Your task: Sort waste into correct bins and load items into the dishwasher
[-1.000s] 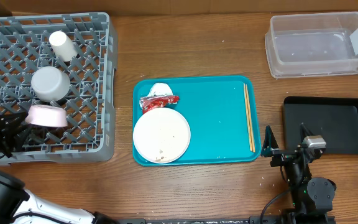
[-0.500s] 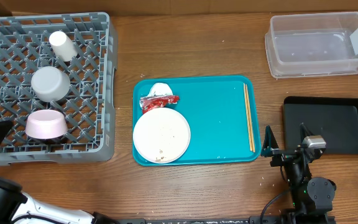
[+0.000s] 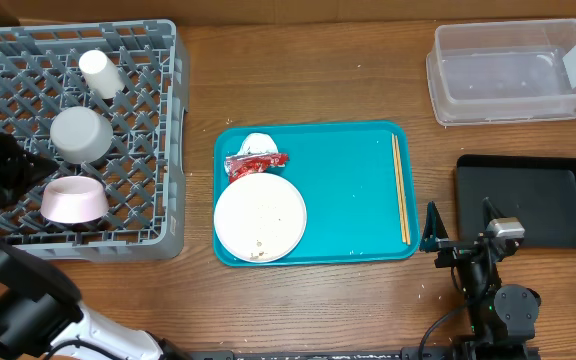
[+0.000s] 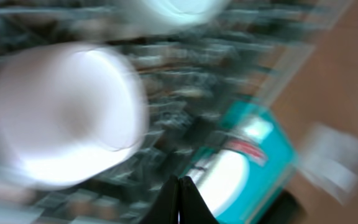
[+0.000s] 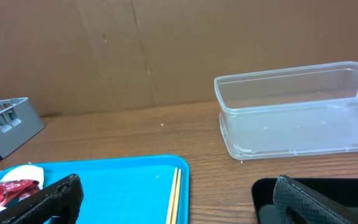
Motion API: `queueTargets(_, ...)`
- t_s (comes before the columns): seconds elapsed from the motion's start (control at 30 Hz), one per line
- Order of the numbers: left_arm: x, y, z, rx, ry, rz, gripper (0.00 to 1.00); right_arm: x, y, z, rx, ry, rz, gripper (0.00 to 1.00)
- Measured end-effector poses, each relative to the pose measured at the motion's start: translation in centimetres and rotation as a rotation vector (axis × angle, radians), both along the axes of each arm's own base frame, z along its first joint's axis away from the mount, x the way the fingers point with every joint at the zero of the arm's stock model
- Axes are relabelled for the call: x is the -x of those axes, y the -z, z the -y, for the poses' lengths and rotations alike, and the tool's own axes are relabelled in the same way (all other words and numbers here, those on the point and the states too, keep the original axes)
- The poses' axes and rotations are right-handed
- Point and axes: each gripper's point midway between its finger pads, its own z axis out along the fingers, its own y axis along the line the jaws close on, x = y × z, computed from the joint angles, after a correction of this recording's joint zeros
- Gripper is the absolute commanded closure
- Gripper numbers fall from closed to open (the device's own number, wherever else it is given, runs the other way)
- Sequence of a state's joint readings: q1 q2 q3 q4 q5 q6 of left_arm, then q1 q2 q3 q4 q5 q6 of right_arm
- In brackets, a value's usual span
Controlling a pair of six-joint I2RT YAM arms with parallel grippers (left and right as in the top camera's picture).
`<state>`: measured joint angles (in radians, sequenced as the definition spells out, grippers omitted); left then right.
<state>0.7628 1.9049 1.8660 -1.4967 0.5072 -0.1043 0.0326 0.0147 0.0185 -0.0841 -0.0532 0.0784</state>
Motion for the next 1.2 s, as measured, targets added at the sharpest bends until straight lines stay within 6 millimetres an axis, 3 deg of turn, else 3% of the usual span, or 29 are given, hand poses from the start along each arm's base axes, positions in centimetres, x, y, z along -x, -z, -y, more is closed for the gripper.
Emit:
queueTargets(0.13,1.4,1.3,-1.8,-0.213,-0.145,-0.234,0.96,0.0,0.0,0.0,0.000,0.000,0.001,0.00)
queueTargets(0.4,0.4,2.5,-2.9,-0.386,-0.249,-0.306,0.96,0.0,0.0,0.0,0.000,0.000,0.001,0.00)
queueTargets(0.67,-0.1,3.0,-3.4,-0.390,-0.274,-0.299,0.96,0.0,0.0,0.0,0.000,0.001,0.001,0.00)
queueTargets(1.0,-0.8,5.7,-2.1,-0.288,-0.209,-0.329,0.96,0.0,0.0,0.0,0.000,0.000,0.001,0.00)
queueTargets(1.2,1.0,6.0,-1.8,-0.285,-0.225,-0.417,0.96,0.0,0.0,0.0,0.000,0.000,0.001,0.00)
